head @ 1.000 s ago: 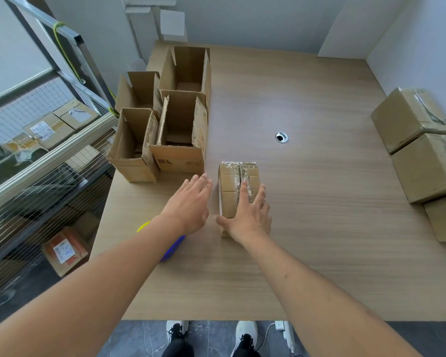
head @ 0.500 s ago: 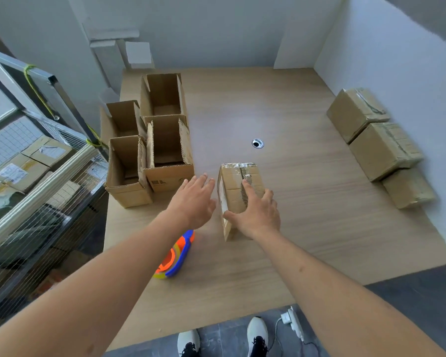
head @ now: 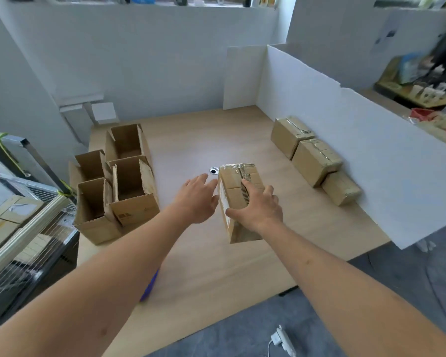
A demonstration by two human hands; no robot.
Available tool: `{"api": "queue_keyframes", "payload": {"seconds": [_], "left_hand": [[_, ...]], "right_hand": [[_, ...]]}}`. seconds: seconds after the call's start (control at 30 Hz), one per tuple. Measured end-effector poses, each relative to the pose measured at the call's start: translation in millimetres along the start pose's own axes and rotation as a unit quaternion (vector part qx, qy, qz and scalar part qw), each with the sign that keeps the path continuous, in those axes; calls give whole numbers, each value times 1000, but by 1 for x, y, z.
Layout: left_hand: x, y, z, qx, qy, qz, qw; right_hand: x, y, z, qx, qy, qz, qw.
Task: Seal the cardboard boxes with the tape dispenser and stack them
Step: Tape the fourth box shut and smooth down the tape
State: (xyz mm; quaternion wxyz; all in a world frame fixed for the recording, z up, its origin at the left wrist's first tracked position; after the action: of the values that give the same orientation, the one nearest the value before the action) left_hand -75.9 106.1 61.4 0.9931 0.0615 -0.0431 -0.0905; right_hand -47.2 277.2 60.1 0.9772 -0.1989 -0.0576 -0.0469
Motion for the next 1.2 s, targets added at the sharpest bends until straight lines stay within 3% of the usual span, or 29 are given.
{"api": "queue_keyframes", "payload": {"seconds": [0.4,0.6,0.83,1.2], "left_hand": [[-15,202,11,7,26,3,1000],[-39,263,24,10,31,5,999],[-103,280,25,3,35,5,999],[-245,240,-7,23,4,9,1000]], "right_hand": [[8,171,110,24,17,31,999],[-9,225,151,22,20,34,999],[-70,245,175,14,21,43,999],[-203,236,155,7,-5,18,1000]]}}
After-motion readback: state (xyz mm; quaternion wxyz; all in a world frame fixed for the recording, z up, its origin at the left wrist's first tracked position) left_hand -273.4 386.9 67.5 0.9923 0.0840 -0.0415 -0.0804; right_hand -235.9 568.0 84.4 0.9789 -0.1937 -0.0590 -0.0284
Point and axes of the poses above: each hand's wrist, its own x-axis away from the middle knuckle, its own z-axis out of the back of the hand, y = z × x, the point moved 4 cm from there along -x, towards the middle knuckle, and after that the axes turned 6 degrees about z, right-handed, at the moved point
